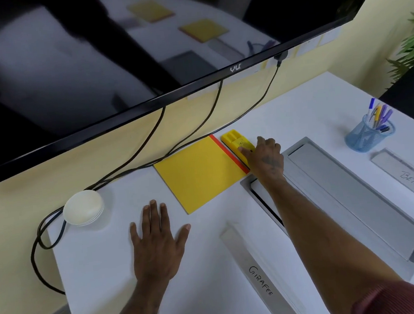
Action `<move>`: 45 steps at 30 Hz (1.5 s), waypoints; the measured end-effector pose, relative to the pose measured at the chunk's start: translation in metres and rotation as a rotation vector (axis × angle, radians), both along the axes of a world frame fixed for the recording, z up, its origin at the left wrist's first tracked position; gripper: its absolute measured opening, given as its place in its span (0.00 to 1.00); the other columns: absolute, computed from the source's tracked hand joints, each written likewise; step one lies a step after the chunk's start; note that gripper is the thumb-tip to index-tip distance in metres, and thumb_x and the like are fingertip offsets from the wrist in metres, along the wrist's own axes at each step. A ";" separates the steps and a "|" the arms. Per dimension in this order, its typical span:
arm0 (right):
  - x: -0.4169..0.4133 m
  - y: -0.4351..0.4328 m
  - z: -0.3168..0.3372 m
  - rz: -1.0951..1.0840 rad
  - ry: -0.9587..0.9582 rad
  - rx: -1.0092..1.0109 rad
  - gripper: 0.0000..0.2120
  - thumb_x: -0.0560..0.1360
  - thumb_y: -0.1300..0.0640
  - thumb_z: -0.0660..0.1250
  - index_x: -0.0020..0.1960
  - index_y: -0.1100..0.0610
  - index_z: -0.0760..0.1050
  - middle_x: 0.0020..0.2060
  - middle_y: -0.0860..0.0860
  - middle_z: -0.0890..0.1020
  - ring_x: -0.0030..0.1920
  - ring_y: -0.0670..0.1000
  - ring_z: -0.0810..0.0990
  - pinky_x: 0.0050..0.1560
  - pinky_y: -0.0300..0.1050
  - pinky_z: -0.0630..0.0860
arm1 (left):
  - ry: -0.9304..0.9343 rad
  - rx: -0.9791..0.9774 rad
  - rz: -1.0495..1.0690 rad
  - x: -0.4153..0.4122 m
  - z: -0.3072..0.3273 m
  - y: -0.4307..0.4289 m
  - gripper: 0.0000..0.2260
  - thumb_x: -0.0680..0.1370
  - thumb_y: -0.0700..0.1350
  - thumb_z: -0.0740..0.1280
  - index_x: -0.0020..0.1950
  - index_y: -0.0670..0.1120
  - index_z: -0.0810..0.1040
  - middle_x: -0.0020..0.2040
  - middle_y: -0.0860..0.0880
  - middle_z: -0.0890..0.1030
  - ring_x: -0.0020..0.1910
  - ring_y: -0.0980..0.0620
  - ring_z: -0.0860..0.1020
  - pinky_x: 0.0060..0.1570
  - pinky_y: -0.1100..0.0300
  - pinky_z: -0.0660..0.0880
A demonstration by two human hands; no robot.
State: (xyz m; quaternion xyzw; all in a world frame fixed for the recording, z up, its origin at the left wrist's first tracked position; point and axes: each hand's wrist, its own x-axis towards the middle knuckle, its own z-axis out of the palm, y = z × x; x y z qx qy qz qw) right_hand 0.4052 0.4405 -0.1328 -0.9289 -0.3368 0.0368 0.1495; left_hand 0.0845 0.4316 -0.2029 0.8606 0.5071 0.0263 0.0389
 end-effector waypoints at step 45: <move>-0.181 -0.707 0.127 -0.129 -0.077 -0.166 0.39 0.77 0.31 0.41 0.79 0.53 0.58 0.79 0.60 0.52 0.79 0.61 0.47 0.75 0.65 0.53 | -0.007 -0.093 -0.877 0.074 0.186 -0.488 0.37 0.77 0.70 0.42 0.80 0.51 0.37 0.80 0.47 0.37 0.80 0.47 0.39 0.76 0.42 0.40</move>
